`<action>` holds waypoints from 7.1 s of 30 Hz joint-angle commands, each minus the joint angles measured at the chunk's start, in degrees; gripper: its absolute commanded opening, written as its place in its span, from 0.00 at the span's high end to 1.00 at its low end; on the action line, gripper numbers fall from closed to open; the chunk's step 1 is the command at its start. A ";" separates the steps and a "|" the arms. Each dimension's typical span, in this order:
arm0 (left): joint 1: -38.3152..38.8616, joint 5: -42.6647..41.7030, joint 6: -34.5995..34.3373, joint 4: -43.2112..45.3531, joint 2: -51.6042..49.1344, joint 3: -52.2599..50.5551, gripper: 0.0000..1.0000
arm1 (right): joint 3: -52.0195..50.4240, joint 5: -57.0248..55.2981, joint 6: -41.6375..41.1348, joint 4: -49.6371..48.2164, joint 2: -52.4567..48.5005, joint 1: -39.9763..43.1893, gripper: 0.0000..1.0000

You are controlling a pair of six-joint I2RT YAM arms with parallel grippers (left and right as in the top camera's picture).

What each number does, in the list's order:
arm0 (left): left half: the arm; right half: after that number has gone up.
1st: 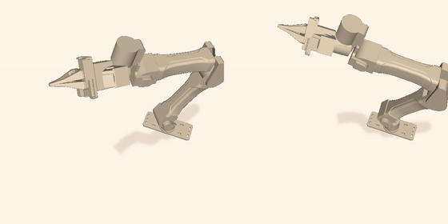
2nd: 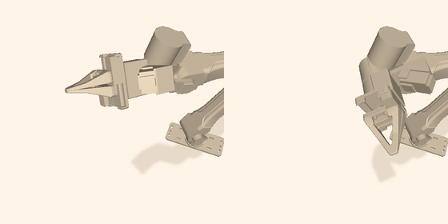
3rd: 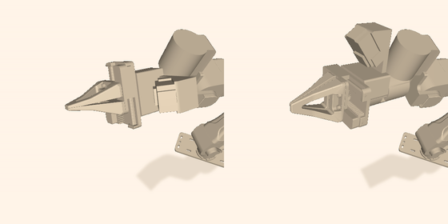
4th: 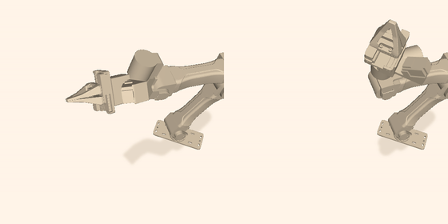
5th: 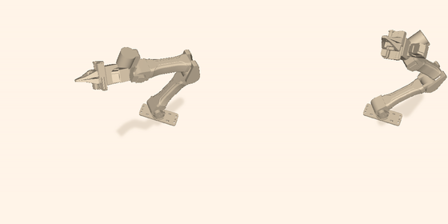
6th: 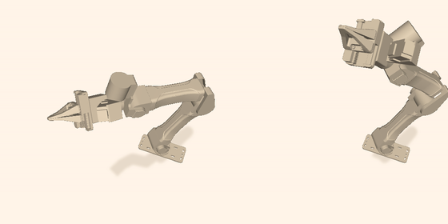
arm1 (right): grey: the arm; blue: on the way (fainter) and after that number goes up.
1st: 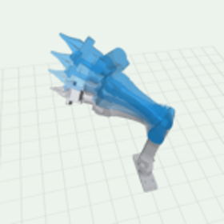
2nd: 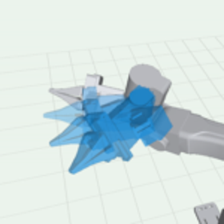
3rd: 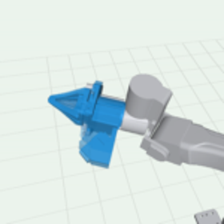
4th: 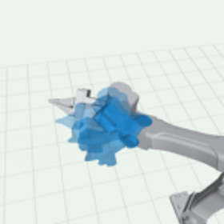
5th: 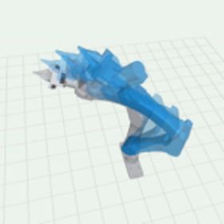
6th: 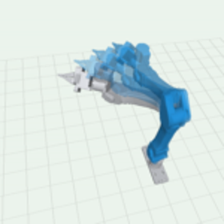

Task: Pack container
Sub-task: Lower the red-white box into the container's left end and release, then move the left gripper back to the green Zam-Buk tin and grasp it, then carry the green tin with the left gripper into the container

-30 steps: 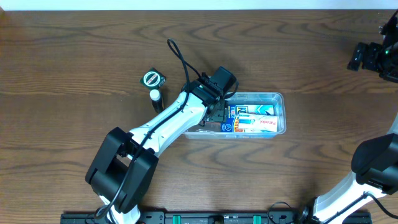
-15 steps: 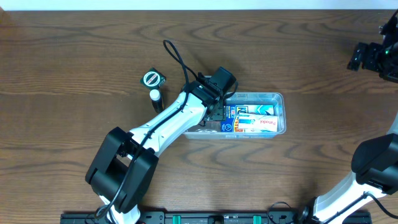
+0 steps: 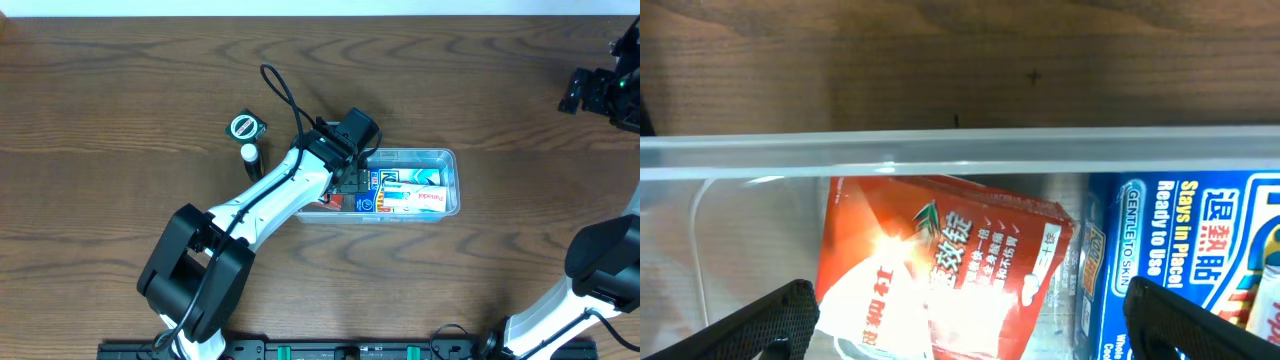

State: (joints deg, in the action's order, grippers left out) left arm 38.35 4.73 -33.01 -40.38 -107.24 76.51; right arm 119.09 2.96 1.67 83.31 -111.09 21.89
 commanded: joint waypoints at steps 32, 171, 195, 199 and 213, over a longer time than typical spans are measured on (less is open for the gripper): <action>-0.44 -4.81 17.33 -9.35 6.34 3.93 0.02 | 0.90 -0.11 -0.79 0.07 1.38 0.26 0.01; -11.15 -14.60 20.00 -25.66 6.51 19.54 0.35 | 0.90 -0.11 -0.79 0.07 1.38 0.26 0.01; -2.54 -8.04 9.77 -7.37 5.40 1.46 0.34 | 0.90 -0.09 -0.79 0.04 1.38 0.26 0.01; -2.54 -6.62 9.79 -6.93 3.74 0.42 0.34 | 0.90 -0.09 -0.79 0.04 1.36 0.26 0.01; -3.02 -3.58 9.77 -4.87 -1.20 0.42 0.34 | 0.90 -0.09 -0.79 0.07 1.38 0.26 0.01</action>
State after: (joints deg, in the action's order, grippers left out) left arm 35.81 -0.43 -22.72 -45.80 -106.78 77.25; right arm 119.09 2.96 1.67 83.31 -111.07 21.89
